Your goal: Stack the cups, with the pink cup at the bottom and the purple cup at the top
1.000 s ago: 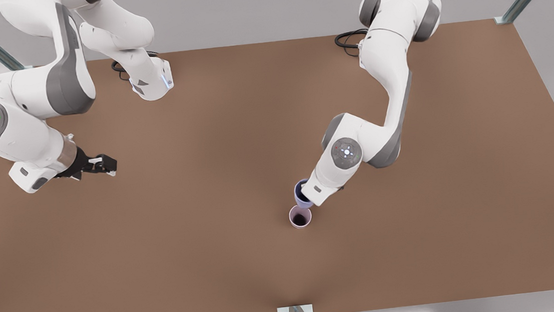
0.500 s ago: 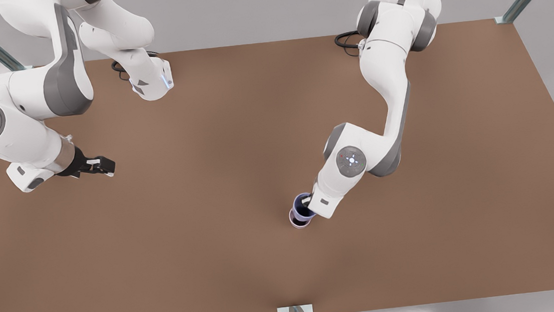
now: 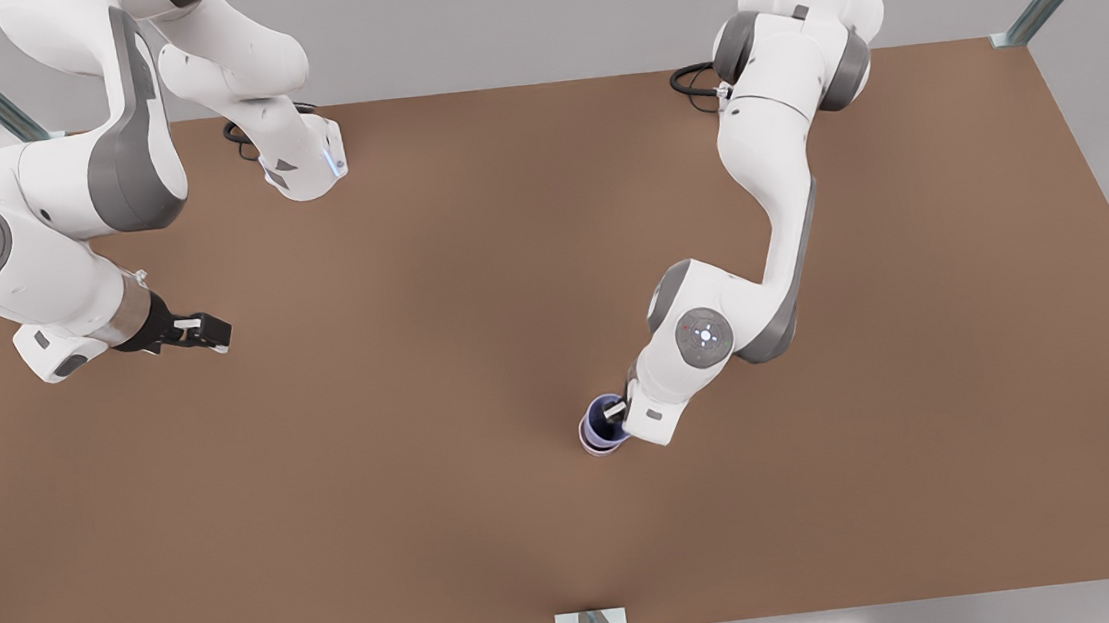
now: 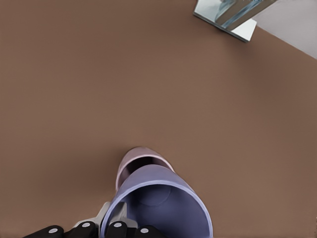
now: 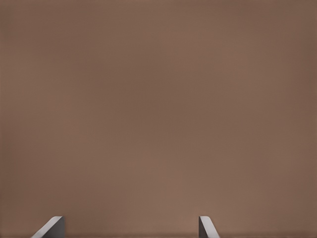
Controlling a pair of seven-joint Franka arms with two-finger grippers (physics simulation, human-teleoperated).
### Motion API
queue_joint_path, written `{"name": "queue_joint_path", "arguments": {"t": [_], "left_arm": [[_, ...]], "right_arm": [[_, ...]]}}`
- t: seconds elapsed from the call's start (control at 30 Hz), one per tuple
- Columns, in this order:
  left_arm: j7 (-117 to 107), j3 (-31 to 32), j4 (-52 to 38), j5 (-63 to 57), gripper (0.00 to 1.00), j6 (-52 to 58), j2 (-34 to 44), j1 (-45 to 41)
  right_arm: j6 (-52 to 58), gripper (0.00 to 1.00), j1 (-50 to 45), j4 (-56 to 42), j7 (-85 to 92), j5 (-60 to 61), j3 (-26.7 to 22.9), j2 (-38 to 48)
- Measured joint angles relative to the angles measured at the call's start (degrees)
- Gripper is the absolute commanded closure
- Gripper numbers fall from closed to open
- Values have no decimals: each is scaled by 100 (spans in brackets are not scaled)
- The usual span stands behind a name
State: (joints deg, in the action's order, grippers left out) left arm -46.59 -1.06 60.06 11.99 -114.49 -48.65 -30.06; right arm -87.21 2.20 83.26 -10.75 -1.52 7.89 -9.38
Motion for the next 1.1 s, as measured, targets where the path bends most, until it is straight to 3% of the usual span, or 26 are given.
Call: {"name": "queue_joint_path", "arguments": {"t": [0.47, 0.6, 0.67, 0.77, 0.8, 0.83, 0.97, 1.1], "left_arm": [[-241, 24, 89, 18, 79, -76, -68, -13], [-269, 26, 96, 21, 63, -96, -111, -5], [-270, 26, 97, 31, 36, -108, -117, 2], [-258, 34, 98, 58, 21, -129, -111, 39], [-255, 38, 98, 60, 4, -131, -110, 52], [-252, 40, 98, 62, 0, -130, -107, 74], [-250, 15, 95, 17, 0, 44, 109, 114], [214, -20, 63, -587, 0, 1406, 1372, 1011]], "right_arm": [[1, 0, 0, 0, -57, 0, 0, 0], [1, 0, 0, 0, -67, 0, 0, -1], [1, 0, 0, 0, -70, 0, 0, 0], [1, 0, 0, 0, -76, 0, 0, -1], [1, 0, 0, 0, -77, 0, 0, 0], [1, 0, 1, 0, -78, 0, 0, 0], [1, 0, 1, 0, -84, 0, 0, -1], [1, 0, -2, 0, -89, 0, 0, 0]]}}
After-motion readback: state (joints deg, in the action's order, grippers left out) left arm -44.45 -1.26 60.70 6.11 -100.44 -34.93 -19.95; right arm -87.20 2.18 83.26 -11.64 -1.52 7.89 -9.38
